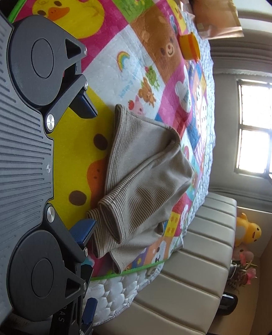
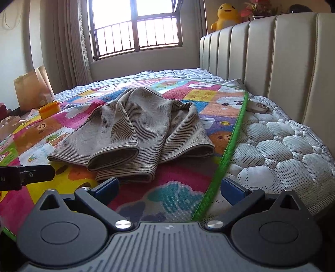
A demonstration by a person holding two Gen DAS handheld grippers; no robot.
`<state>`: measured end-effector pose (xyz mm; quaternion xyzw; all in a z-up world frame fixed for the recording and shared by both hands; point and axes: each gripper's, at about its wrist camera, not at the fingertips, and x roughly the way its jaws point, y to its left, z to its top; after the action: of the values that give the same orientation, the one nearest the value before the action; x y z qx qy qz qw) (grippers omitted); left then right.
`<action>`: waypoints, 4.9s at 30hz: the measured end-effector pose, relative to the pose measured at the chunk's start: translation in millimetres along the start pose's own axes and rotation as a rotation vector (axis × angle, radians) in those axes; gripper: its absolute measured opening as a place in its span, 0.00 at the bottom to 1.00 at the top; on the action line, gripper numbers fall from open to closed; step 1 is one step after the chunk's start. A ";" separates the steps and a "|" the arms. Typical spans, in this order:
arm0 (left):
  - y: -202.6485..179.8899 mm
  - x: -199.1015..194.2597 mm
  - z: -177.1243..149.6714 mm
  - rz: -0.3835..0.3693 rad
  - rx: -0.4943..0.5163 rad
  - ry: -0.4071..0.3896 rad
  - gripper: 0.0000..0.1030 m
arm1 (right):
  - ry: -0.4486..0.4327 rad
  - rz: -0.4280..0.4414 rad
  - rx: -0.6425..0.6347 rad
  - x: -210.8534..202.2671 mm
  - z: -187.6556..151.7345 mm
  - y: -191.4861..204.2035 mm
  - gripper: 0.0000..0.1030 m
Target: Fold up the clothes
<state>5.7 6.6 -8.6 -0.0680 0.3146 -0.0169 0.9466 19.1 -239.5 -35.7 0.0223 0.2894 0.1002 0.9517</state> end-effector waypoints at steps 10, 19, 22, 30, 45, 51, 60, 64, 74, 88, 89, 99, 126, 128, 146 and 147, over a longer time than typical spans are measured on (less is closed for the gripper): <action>2.3 1.2 -2.1 -0.005 -0.021 0.019 1.00 | 0.009 0.003 0.002 3.7 -1.3 1.7 1.00; 3.4 3.5 -2.8 -0.005 -0.027 0.028 1.00 | 0.011 0.009 0.001 5.6 -0.3 4.1 1.00; 4.0 4.1 -3.8 -0.006 -0.029 0.031 1.00 | 0.014 0.008 -0.001 7.1 -0.3 4.8 1.00; 7.7 7.7 -4.8 -0.005 -0.045 0.043 1.00 | 0.023 0.008 -0.004 10.1 -0.3 5.3 1.00; 8.4 14.4 -4.1 -0.005 -0.049 0.057 1.00 | 0.035 0.005 -0.008 16.2 1.0 4.9 1.00; 7.7 14.0 -3.4 -0.006 -0.044 0.053 1.00 | 0.032 0.007 -0.014 15.7 2.8 6.6 1.00; 6.4 14.6 -0.3 -0.009 -0.039 0.055 1.00 | 0.032 0.007 -0.014 14.8 3.5 5.8 1.00; 8.4 17.1 2.8 -0.012 -0.050 0.059 1.00 | 0.032 0.008 -0.021 15.3 4.4 4.8 1.00; 21.1 43.8 31.2 -0.082 -0.119 0.084 1.00 | 0.027 -0.020 -0.027 32.5 20.3 -10.5 1.00; 38.3 127.1 109.0 -0.160 -0.073 0.055 1.00 | 0.032 0.007 0.012 95.5 62.4 -30.4 1.00; 39.5 133.2 113.8 -0.145 -0.051 0.050 1.00 | 0.031 0.013 0.015 100.7 65.1 -31.5 1.00; 58.4 196.3 151.3 -0.111 0.086 0.091 1.00 | 0.006 0.164 0.069 165.7 129.3 -46.4 1.00; 252.0 180.7 210.5 -0.201 -0.799 -0.201 1.00 | 0.071 0.205 0.129 222.4 106.8 -46.9 1.00; 258.5 166.7 201.6 -0.137 -0.746 -0.175 1.00 | 0.102 0.190 0.094 226.2 109.7 -42.8 1.00; 103.9 204.8 137.3 -0.488 0.057 -0.133 1.00 | 0.016 0.047 -0.267 195.1 170.4 62.8 1.00; 113.3 209.1 132.3 -0.485 0.021 -0.122 1.00 | 0.020 0.048 -0.309 201.0 172.3 79.2 1.00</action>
<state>251.2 118.8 -43.6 -0.1324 0.2310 -0.2426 0.9329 264.0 -118.3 5.7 -0.1187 0.2796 0.1665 0.9381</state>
